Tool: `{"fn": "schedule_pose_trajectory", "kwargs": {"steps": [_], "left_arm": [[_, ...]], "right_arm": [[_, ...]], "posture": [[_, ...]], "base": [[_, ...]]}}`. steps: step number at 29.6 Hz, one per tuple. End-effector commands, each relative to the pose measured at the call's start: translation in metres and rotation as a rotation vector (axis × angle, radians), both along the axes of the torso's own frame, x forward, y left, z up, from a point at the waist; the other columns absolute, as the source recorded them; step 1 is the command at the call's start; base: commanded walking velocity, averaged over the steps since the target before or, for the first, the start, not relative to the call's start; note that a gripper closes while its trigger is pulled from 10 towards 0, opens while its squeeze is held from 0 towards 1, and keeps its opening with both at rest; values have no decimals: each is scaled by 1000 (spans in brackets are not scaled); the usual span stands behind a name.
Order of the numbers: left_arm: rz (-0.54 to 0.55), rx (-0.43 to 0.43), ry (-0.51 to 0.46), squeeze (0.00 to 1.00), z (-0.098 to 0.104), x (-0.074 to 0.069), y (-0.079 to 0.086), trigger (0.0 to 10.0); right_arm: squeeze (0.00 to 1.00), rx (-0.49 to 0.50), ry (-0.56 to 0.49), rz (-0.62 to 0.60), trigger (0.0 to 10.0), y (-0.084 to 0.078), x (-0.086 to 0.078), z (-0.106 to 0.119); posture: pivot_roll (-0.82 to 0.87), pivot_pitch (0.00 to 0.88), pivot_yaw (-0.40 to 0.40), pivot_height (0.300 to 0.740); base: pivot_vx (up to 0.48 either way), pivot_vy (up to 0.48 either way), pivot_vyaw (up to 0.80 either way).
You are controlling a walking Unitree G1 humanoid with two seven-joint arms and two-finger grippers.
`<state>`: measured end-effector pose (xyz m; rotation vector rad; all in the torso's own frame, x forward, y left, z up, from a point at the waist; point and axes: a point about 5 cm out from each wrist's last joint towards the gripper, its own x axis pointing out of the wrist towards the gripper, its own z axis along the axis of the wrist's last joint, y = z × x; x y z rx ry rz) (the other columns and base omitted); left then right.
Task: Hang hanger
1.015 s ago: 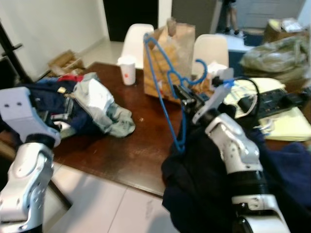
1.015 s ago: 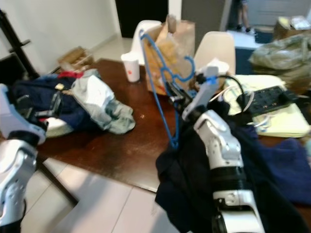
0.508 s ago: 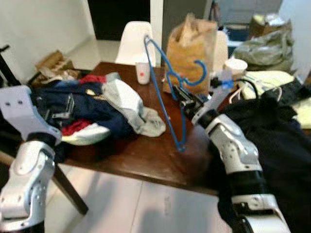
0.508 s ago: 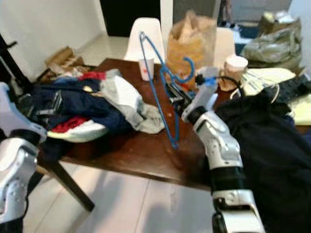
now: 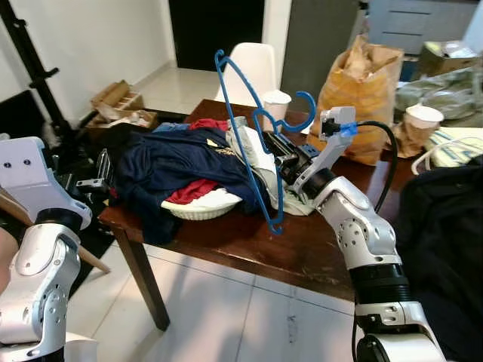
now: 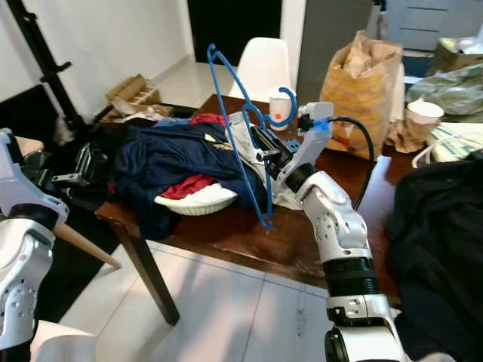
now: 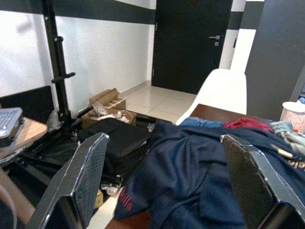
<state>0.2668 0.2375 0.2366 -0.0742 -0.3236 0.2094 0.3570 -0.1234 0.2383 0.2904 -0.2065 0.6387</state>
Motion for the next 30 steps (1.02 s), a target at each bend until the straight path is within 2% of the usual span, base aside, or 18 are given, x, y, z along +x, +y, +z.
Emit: {"fn": "schedule_pose_trajectory", "kwargs": {"steps": [1, 7, 9, 16, 20, 24, 27, 30], "left_arm": [[-17, 5, -3, 0, 1, 1, -4, 10000], [-21, 3, -5, 0, 1, 1, -5, 10000], [-38, 34, -17, 0, 5, 2, -10, 10000], [-78, 62, -32, 0, 8, 1, -17, 10000], [-119, 90, -25, 0, 8, 1, -23, 10000], [-149, 83, -32, 0, 9, 2, -29, 10000], [-150, 73, -35, 0, 9, 2, -30, 10000], [-98, 67, -31, 0, 9, 3, -24, 10000]], "right_arm": [[0, -13, -6, -14, 10000, -4, 0, 1], [0, -15, -7, -14, 10000, -4, 0, 1], [0, -9, 0, -15, 10000, -4, 0, 1], [0, 8, 2, -30, 10000, -7, 2, 3], [0, 11, -2, -38, 10000, -9, 2, 5], [0, 11, -4, -38, 10000, -9, 3, 5], [0, 11, -6, -37, 10000, -9, 3, 6], [0, -29, -17, -23, 10000, -8, 2, 5]], "posture": [[-9, 50, 3, 740], [-9, 50, 4, 740], [-6, 48, 2, 740], [-7, 48, 2, 740], [-5, 49, 1, 740], [-5, 48, 0, 740], [-5, 48, 0, 740], [-6, 49, 1, 740]], "base": [[472, 0, 0], [472, 0, 0], [0, 0, -800], [0, 0, -800], [267, -395, -794], [271, -394, -783], [285, 0, 0], [0, 0, 0]]}}
